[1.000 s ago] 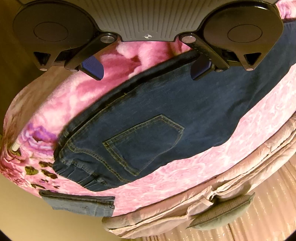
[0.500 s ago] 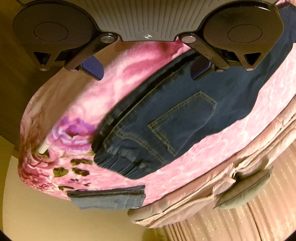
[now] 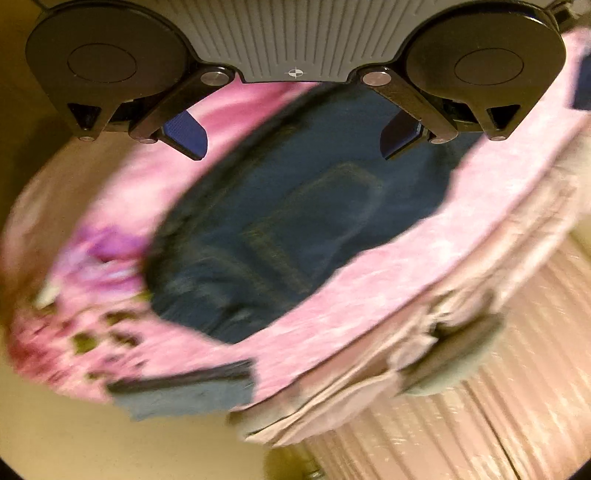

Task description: Fold clothes

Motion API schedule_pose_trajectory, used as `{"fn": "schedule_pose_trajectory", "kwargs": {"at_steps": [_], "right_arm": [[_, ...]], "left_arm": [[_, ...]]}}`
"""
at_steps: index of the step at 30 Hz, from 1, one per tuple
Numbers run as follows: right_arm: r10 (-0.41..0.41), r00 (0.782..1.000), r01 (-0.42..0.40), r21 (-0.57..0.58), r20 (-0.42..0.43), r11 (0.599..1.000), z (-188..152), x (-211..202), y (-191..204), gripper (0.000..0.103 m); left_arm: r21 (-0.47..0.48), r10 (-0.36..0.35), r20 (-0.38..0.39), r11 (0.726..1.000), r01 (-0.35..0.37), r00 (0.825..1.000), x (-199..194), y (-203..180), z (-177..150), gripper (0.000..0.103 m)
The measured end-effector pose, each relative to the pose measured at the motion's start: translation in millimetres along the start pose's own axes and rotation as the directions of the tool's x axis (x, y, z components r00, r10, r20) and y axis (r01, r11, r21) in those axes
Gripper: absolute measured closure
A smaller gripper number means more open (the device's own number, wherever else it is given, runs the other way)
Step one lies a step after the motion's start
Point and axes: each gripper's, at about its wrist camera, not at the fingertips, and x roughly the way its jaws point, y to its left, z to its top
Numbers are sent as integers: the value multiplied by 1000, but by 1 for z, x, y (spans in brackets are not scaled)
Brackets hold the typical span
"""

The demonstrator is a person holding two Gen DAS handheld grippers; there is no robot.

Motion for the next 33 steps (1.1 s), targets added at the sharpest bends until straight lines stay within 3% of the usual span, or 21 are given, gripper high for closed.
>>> {"fn": "schedule_pose_trajectory", "kwargs": {"at_steps": [2,4,5,6,8,12,16,19,21,22,23,28,33], "right_arm": [[139,988,-133,88,-63,987,0,16,7,1],[254,959,-229,183,-128,956,-2,36,14,5],[294,942,-251,237,-164,938,-4,48,17,19],[325,924,-259,295,-202,920,-7,60,20,25],[371,891,-255,389,-262,885,-14,82,26,28],[378,864,-198,466,-333,862,-28,108,38,28],[311,879,-136,436,-361,890,-29,121,49,32],[272,900,-130,385,-341,914,-33,122,61,47],[242,929,-165,273,-279,948,-40,107,72,73],[230,942,-178,216,-245,960,-43,100,78,93],[220,952,-189,156,-211,969,-46,93,84,97],[177,983,-181,-105,-39,978,-61,55,109,99],[111,992,-116,-104,-56,988,-69,62,99,99]], "left_arm": [[-66,25,7,998,-24,1000,-12,21,0,83],[-131,43,9,991,-42,999,-19,39,2,84],[-167,48,7,985,-46,999,-22,49,0,84],[-205,50,5,978,-48,999,-25,59,-2,84],[-273,48,2,961,-46,999,-32,76,-10,85],[-361,33,-4,932,-32,999,-43,100,-27,86],[-398,10,-7,917,-12,1000,-42,111,-33,86],[-418,-4,-6,908,1,1000,-37,116,-35,86],[-429,-9,-4,903,7,1000,-35,118,-35,86],[-432,-8,-2,902,7,1000,-34,120,-36,86],[-435,-7,-1,900,6,1000,-34,121,-36,86],[-441,-2,0,897,2,1000,-35,127,-37,86],[-439,-8,-13,899,2,1000,-31,126,-38,86]]}}
